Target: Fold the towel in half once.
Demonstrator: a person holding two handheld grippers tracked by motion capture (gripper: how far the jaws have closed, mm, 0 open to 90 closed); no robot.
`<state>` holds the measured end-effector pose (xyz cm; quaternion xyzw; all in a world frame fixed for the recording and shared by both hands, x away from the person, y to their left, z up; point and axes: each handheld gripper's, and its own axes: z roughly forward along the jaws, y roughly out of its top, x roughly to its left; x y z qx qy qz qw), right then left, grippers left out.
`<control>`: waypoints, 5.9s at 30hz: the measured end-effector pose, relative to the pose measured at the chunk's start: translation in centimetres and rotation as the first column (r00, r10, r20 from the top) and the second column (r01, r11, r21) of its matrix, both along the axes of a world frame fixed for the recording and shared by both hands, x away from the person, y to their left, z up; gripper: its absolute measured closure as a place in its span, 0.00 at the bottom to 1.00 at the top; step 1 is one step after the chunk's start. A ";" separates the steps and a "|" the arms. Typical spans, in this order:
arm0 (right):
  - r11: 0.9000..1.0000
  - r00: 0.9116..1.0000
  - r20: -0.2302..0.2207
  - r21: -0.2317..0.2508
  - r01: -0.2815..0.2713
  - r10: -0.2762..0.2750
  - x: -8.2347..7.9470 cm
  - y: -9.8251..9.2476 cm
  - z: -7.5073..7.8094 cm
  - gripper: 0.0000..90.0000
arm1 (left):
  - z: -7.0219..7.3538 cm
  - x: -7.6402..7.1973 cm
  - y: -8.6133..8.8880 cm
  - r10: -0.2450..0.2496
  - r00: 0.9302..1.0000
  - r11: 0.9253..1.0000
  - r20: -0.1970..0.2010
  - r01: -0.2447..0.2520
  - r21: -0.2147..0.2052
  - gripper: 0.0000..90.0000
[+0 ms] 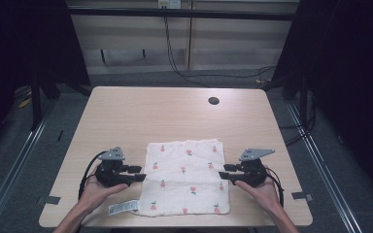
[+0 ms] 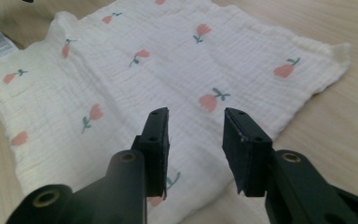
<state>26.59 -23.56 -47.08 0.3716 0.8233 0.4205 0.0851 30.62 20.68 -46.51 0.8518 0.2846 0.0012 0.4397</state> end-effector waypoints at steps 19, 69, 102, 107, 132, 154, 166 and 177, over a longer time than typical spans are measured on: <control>0.992 0.992 0.009 0.009 0.123 -0.123 9.4 -1.5 0.8 0.75 | -0.3 7.2 -1.4 0.087 0.995 0.996 0.043 -0.087 0.013 0.74; 0.988 0.989 -0.034 0.048 0.145 -0.144 12.5 -0.6 -2.2 0.98 | -4.0 11.6 -3.6 0.116 0.992 0.991 -0.045 -0.113 0.065 0.78; 0.963 0.985 0.093 0.239 0.122 -0.148 10.9 -1.4 2.0 0.99 | 0.9 9.6 -2.0 0.135 0.988 0.983 0.076 -0.123 -0.139 0.97; 0.963 0.984 0.116 0.248 0.104 -0.136 10.6 -1.4 2.8 0.99 | 1.4 9.5 -1.7 0.133 0.988 0.979 0.081 -0.119 -0.163 0.97; 0.978 0.987 0.139 0.202 0.054 -0.083 7.4 -3.0 5.7 0.99 | 1.9 8.3 -2.0 0.108 0.990 0.985 0.093 -0.094 -0.144 0.97; 0.984 0.990 0.138 0.177 0.004 -0.029 3.3 -2.2 6.5 0.99 | 3.2 2.6 -0.8 0.033 0.994 0.994 0.107 -0.021 -0.110 0.97; 0.987 0.990 0.142 0.158 -0.022 0.000 1.3 -1.7 6.4 0.99 | 4.1 0.8 -0.4 0.011 0.989 0.996 0.144 0.002 -0.084 0.96; 0.993 0.997 0.075 0.117 -0.027 0.018 0.2 -1.8 3.3 0.99 | 1.9 0.2 -0.6 0.004 0.990 0.998 0.139 0.004 -0.064 0.96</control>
